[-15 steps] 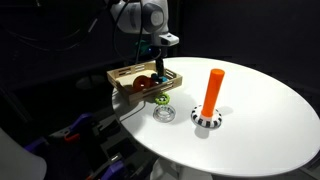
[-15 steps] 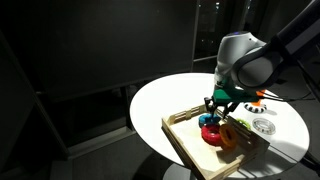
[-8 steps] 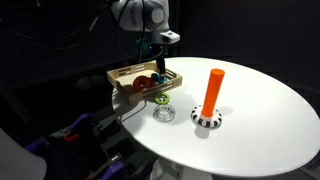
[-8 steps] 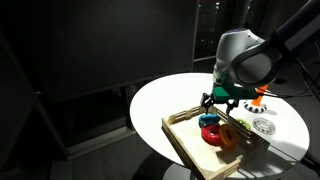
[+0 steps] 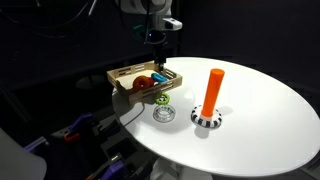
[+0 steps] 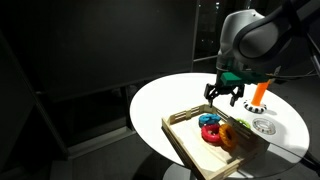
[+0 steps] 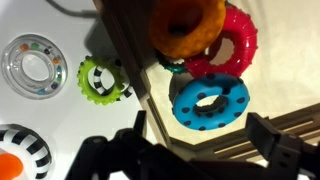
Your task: Put the blue ring on the tray
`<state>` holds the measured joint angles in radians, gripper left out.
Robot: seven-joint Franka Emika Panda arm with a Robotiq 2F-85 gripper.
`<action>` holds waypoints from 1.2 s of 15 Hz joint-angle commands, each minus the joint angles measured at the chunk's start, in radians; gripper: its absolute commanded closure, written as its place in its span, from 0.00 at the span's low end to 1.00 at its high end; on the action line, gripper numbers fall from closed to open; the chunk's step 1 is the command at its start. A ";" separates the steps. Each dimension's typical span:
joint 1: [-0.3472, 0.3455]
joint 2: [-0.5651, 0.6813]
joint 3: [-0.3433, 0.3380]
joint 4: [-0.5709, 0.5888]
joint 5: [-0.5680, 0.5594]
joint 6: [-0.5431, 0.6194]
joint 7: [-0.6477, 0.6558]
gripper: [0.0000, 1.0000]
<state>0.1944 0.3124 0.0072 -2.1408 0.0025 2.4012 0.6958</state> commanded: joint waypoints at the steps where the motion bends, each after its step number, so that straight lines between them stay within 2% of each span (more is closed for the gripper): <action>1: -0.046 -0.083 0.027 -0.015 0.063 -0.125 -0.139 0.00; 4: -0.061 -0.141 0.020 -0.020 0.073 -0.237 -0.208 0.00; 8: -0.080 -0.240 0.013 -0.042 0.047 -0.337 -0.235 0.00; 15: -0.108 -0.405 0.024 -0.078 0.023 -0.381 -0.219 0.00; 17: -0.114 -0.415 0.027 -0.076 0.036 -0.390 -0.225 0.00; 18: -0.114 -0.382 0.033 -0.058 0.033 -0.372 -0.211 0.00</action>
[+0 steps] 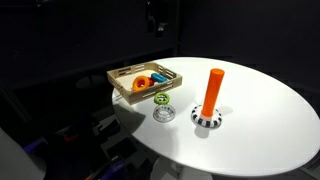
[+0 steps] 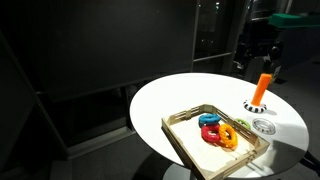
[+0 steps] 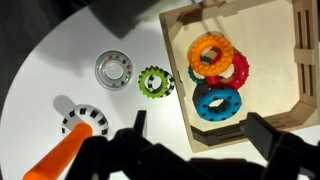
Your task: Put the blue ring on the tray
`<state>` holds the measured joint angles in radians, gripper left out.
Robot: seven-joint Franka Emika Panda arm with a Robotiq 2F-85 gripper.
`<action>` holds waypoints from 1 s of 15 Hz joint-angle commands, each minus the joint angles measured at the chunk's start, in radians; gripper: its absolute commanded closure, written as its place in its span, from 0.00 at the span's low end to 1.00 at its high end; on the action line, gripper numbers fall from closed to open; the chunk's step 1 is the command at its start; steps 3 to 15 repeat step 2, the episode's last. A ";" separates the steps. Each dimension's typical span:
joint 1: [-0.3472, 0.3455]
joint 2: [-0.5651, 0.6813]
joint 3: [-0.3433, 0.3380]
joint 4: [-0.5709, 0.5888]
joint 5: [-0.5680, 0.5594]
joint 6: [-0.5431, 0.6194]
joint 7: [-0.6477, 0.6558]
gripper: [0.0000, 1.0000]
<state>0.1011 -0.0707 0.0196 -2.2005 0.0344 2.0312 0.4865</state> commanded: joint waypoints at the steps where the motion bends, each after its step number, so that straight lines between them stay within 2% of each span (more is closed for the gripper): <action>1: -0.022 -0.008 0.021 -0.001 0.002 -0.005 -0.002 0.00; 15: -0.023 -0.012 0.021 -0.003 0.002 -0.005 -0.002 0.00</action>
